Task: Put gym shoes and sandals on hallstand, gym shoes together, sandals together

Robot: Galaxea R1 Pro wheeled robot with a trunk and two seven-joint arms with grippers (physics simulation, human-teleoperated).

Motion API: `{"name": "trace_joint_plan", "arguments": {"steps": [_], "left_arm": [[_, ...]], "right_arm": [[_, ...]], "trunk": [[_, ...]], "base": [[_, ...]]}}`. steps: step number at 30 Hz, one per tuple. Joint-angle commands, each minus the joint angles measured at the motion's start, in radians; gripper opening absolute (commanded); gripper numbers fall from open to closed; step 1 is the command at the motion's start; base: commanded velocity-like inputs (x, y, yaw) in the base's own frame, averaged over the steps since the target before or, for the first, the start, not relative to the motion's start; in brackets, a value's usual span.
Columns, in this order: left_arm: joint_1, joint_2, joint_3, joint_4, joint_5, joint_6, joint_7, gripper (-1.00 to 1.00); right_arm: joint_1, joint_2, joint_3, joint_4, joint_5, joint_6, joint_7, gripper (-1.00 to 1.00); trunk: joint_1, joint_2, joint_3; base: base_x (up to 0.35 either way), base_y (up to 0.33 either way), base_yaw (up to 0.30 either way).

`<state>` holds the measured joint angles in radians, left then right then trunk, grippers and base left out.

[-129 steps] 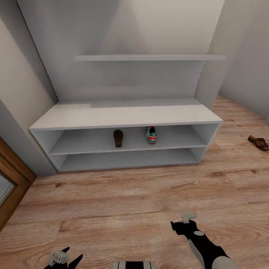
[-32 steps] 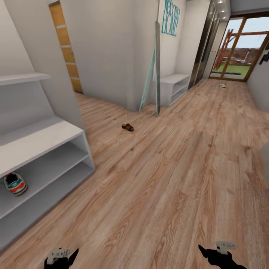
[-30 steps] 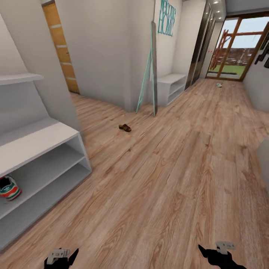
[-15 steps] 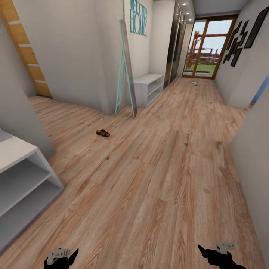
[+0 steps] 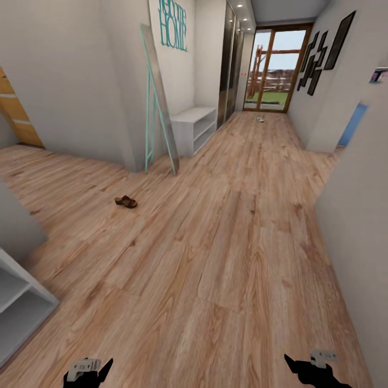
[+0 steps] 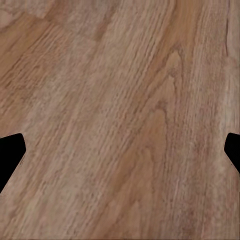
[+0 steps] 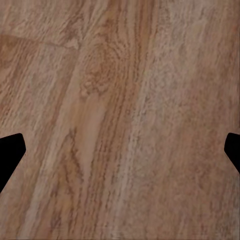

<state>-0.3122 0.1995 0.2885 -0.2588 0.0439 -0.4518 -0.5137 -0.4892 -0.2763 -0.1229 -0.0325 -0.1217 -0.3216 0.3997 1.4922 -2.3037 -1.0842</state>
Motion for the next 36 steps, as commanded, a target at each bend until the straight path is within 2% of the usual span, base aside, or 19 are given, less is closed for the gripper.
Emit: {"name": "trace_joint_plan", "arguments": {"steps": [1,5,12,21,28,36], "left_arm": [[-0.001,0.000,0.005,0.001,0.005,0.001,-0.009,1.00],[-0.001,0.000,0.006,0.001,0.005,0.001,-0.009,1.00],[-0.001,0.000,0.006,0.001,0.005,0.001,-0.009,1.00],[-0.001,0.000,0.006,0.005,0.004,0.001,0.001,1.00],[-0.001,0.000,0.006,0.006,0.004,0.001,0.006,1.00],[-0.001,0.000,0.006,0.006,0.004,0.001,0.006,1.00]], "right_arm": [[-0.001,0.000,-0.004,0.002,-0.010,0.000,0.010,1.00],[0.000,-0.001,-0.004,0.001,-0.010,-0.006,0.011,1.00],[0.004,-0.001,-0.004,0.002,-0.009,-0.064,0.007,1.00],[0.006,0.000,-0.004,0.002,-0.009,-0.070,-0.032,1.00],[0.009,0.000,-0.004,0.002,-0.009,-0.070,-0.033,1.00],[0.009,0.000,-0.004,0.002,-0.009,-0.070,-0.033,1.00]], "trunk": [[0.000,0.000,-0.001],[0.000,0.000,-0.001],[0.000,0.000,-0.001],[0.000,0.000,-0.001],[0.000,0.000,-0.001],[0.000,0.000,-0.001]], "base": [[0.340,-0.001,-0.022],[0.340,0.000,-0.007],[0.340,0.000,-0.001],[0.340,0.000,0.000],[0.340,0.000,-0.002],[0.340,0.000,-0.200]]}}
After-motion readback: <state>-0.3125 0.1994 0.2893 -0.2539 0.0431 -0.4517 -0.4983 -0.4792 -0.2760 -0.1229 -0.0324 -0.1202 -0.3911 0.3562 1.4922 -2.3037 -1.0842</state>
